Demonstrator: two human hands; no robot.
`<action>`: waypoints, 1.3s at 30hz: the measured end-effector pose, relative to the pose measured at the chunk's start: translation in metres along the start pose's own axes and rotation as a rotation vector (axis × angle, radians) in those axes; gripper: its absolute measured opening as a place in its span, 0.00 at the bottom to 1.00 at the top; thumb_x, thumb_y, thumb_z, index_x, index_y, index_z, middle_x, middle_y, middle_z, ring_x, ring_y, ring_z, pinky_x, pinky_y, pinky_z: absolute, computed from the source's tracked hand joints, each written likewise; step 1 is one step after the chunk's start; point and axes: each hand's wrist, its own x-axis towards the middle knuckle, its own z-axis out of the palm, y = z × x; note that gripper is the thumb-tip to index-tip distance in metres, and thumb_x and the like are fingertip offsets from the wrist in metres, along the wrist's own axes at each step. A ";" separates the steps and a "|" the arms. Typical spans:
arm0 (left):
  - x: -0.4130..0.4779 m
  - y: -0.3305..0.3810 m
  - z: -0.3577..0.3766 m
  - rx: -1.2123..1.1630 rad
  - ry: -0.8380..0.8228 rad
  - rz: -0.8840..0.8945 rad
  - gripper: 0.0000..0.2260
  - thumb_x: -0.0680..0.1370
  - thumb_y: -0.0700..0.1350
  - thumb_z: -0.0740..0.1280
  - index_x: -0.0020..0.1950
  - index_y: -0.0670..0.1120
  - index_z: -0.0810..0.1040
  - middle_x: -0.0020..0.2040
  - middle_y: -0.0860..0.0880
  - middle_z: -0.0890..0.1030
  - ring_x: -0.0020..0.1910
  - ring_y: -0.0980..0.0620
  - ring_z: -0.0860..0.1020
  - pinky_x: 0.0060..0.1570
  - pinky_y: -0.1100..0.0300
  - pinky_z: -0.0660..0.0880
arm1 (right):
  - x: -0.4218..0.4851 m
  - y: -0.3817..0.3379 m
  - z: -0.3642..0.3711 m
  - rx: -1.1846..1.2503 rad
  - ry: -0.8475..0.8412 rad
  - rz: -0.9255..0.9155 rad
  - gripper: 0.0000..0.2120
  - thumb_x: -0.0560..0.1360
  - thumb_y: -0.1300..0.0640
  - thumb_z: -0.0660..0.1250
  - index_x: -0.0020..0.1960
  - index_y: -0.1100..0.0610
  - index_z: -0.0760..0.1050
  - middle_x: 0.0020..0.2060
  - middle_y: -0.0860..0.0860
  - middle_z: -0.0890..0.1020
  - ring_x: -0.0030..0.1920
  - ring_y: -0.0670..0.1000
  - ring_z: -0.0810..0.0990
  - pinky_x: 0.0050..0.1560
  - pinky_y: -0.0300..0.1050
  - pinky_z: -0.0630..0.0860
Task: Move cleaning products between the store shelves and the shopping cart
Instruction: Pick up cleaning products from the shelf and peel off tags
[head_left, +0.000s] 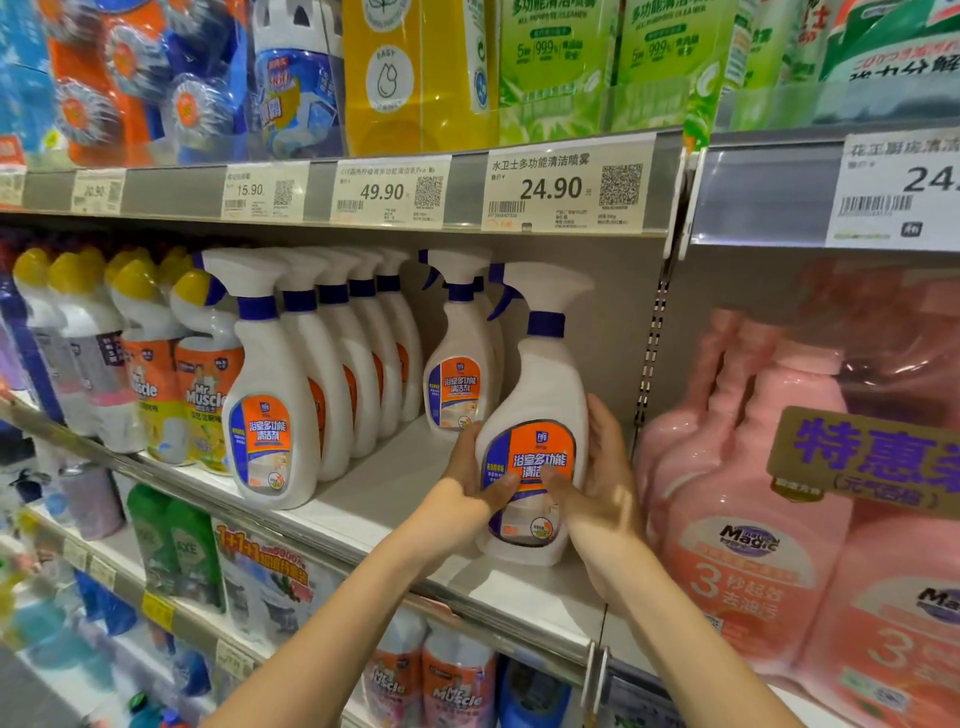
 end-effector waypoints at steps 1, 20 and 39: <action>0.000 0.000 0.000 -0.004 -0.008 0.012 0.25 0.79 0.42 0.66 0.71 0.56 0.59 0.60 0.54 0.77 0.58 0.57 0.78 0.53 0.60 0.79 | -0.002 -0.002 0.000 -0.007 -0.013 -0.012 0.35 0.65 0.58 0.72 0.65 0.35 0.64 0.60 0.47 0.77 0.58 0.48 0.79 0.52 0.48 0.79; -0.015 0.004 -0.011 0.131 -0.047 -0.018 0.17 0.82 0.45 0.59 0.69 0.52 0.59 0.61 0.52 0.76 0.57 0.57 0.77 0.48 0.68 0.78 | -0.019 0.002 -0.023 -0.173 -0.252 0.162 0.23 0.76 0.62 0.68 0.58 0.36 0.67 0.56 0.48 0.80 0.57 0.52 0.80 0.58 0.55 0.79; -0.022 0.008 -0.088 0.519 0.029 -0.138 0.13 0.79 0.42 0.66 0.60 0.54 0.70 0.57 0.53 0.79 0.58 0.55 0.77 0.61 0.53 0.75 | -0.028 -0.035 0.036 -0.385 -0.433 0.171 0.22 0.78 0.59 0.66 0.69 0.52 0.62 0.56 0.48 0.79 0.47 0.44 0.77 0.41 0.24 0.72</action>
